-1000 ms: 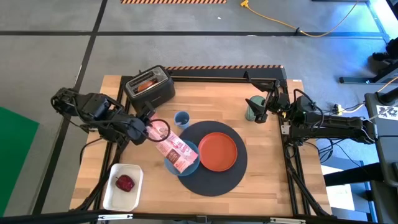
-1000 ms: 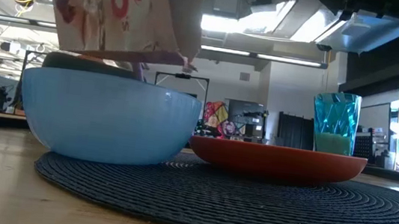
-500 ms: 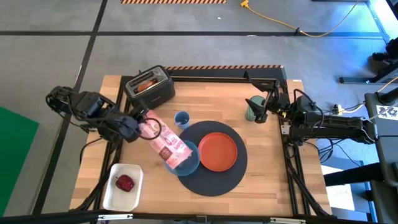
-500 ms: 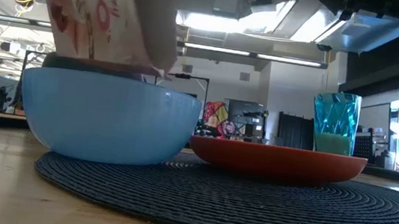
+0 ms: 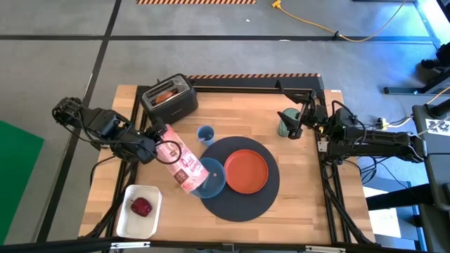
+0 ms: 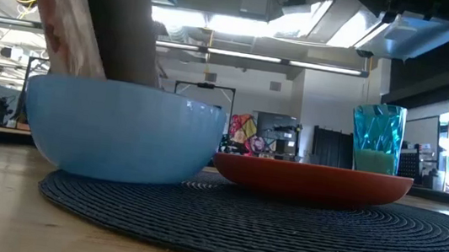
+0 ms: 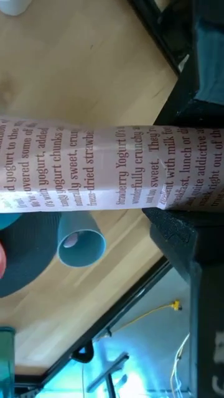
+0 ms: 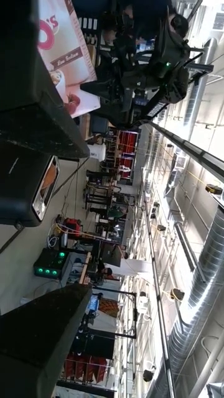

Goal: Arrange a breakfast setting
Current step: Pour the cereal from the cereal box into a blue bowl

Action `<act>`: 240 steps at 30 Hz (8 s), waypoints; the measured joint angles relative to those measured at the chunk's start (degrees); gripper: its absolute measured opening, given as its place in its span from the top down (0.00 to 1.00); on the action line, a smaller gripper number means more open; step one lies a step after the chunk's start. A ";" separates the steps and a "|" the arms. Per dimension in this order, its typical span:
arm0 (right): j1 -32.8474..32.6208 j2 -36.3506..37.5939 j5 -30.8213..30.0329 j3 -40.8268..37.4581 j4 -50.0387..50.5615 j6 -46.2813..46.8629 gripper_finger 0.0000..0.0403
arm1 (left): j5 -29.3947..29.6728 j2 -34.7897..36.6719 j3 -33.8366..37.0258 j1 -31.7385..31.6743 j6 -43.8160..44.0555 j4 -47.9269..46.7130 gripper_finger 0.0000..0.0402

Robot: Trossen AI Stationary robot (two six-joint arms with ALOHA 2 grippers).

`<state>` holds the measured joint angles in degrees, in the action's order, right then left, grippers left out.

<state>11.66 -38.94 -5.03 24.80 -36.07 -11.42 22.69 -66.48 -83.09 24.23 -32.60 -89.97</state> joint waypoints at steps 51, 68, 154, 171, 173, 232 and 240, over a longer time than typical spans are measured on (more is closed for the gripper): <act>-0.02 0.00 -0.55 0.00 0.68 -0.92 0.17 | 14.48 -11.96 -7.23 9.68 -13.20 -0.02 0.79; 0.00 0.00 -0.42 0.00 0.68 -0.98 0.17 | 17.37 -11.96 -7.22 13.66 -14.67 -0.13 0.82; -18.43 -50.02 4.10 27.37 2.01 -3.90 0.17 | 0.39 -8.41 -8.11 -10.90 1.15 -0.08 0.90; -21.05 -44.92 -17.29 29.73 10.87 -8.24 0.17 | -2.23 -6.17 -8.11 -11.55 -5.22 -0.05 0.90; -22.24 -43.75 -16.42 29.70 11.74 -7.08 0.17 | -2.34 -5.33 -8.11 -12.37 -5.08 -0.05 0.90; -26.16 -70.53 -22.03 51.25 -7.54 -1.83 1.00 | -5.93 2.76 -8.04 -16.98 2.34 0.72 0.82; -26.18 -70.53 -22.78 49.82 -14.85 -3.80 1.00 | -4.83 4.54 -8.07 -16.94 6.62 0.77 0.59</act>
<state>-14.52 -109.47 -27.81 74.62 -50.93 -15.22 17.86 -61.94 -91.15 7.29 -25.98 -89.20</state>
